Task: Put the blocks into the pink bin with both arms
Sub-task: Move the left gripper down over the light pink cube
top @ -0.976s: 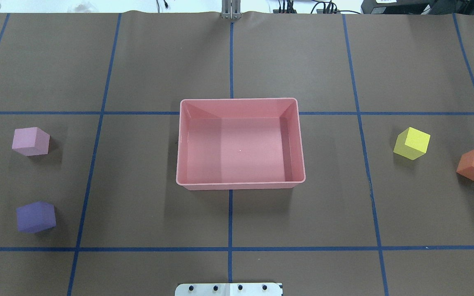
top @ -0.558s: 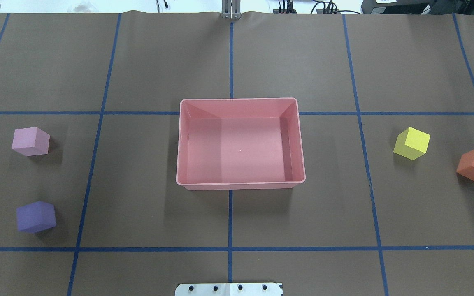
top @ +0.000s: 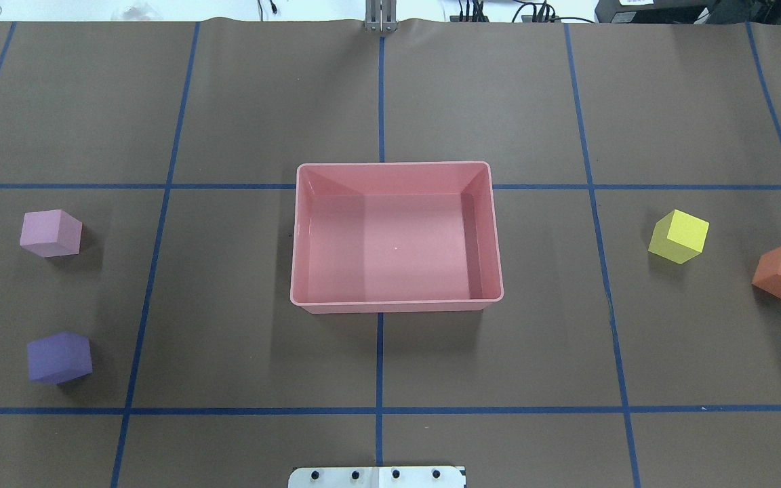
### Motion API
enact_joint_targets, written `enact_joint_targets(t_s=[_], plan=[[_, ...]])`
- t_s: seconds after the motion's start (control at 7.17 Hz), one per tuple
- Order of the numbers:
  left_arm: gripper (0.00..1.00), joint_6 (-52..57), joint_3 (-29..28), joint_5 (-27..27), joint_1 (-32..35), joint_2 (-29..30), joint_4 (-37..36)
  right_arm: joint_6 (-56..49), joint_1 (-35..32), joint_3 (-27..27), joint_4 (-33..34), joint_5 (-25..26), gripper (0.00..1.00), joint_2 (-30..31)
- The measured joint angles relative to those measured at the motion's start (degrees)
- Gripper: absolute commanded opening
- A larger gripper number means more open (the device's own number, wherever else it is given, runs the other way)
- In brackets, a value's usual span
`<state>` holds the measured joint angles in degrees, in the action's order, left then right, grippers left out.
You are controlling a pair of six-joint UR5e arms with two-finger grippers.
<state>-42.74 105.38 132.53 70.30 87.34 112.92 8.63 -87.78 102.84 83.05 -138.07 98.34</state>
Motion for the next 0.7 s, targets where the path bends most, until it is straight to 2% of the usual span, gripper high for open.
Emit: enact_joint_targets(t_s=[0.7], plan=[[1.00, -12.8, -3.1, -16.0, -13.8, -1.9, 12.6, 0.1, 0.6, -0.2, 0.0, -0.7, 0.99, -0.1]])
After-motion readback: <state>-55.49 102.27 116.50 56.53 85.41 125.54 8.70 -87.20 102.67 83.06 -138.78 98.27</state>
